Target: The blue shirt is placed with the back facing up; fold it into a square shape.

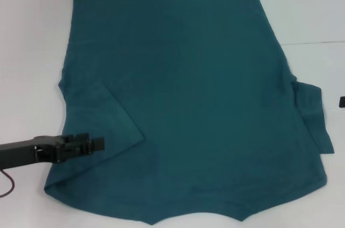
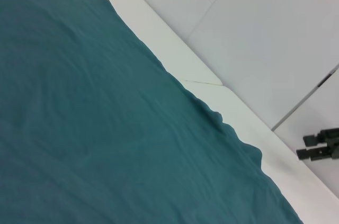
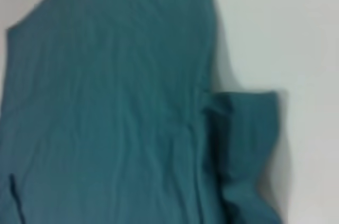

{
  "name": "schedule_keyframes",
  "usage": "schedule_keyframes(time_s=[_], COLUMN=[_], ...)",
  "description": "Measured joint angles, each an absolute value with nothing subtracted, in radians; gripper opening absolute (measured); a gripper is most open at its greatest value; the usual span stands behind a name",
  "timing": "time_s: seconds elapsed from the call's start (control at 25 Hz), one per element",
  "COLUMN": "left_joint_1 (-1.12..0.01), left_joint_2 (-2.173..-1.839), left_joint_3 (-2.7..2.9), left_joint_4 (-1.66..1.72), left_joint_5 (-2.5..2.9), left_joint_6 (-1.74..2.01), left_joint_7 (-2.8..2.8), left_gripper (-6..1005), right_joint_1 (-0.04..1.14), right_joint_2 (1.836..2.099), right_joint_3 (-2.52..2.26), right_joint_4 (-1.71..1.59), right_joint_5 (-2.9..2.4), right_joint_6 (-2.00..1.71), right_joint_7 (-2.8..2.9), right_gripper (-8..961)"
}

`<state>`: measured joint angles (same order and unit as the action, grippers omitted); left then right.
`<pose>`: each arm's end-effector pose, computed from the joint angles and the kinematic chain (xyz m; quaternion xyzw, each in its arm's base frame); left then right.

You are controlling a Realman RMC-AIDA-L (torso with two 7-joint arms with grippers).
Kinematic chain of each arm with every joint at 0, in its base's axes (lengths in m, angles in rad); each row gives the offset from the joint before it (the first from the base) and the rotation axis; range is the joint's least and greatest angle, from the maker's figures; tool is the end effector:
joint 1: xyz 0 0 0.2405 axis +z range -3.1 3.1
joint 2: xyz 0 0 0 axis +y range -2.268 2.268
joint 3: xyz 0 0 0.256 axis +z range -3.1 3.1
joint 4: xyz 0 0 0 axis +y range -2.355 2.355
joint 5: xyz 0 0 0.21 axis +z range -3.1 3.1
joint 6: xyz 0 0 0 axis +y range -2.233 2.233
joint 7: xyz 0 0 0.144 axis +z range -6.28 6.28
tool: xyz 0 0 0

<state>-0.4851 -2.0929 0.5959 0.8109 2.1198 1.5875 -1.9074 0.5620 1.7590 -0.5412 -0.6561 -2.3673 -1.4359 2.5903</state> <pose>-0.2801 0.3252 0.0254 -0.8595 -0.4399 -0.2328 0.1167 0.3537 0.3598 0.1462 -0.6502 0.7104 0.1416 0.2291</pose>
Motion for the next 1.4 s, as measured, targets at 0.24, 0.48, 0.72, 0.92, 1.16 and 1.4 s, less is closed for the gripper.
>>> schedule_keyframes(time_s=[0.24,0.48,0.72,0.92,1.16,1.4], left_joint_1=[-0.495,-0.496,-0.494,-0.494,-0.49,-0.492], left_joint_2=[-2.097,-2.098,-2.099,-2.099,-2.098,-2.098], left_joint_3=[0.6,0.597,0.594,0.594,0.596,0.597], left_joint_4=[0.808,0.8,0.8,0.8,0.801,0.801], left_joint_5=[2.119,2.119,2.119,2.124,2.126,2.126], left_joint_6=[1.576,1.573,1.566,1.563,1.548,1.545], left_joint_7=[-1.907,-1.907,-1.907,-1.908,-1.908,-1.908], left_gripper=[686,686,687,687,686,686], right_joint_1=[0.587,0.621,0.655,0.669,0.67,0.672], right_joint_2=[1.769,1.797,1.826,1.844,1.86,1.873], right_joint_3=[-0.553,-0.557,-0.606,-0.622,-0.624,-0.627], right_joint_4=[-0.636,-0.59,-0.525,-0.516,-0.515,-0.515], right_joint_5=[-2.414,-2.428,-2.429,-2.43,-2.43,-2.43], right_joint_6=[-1.365,-1.261,-1.14,-1.094,-1.06,-1.041], right_joint_7=[2.624,2.625,2.626,2.627,2.625,2.621], right_gripper=[714,714,714,713,713,713])
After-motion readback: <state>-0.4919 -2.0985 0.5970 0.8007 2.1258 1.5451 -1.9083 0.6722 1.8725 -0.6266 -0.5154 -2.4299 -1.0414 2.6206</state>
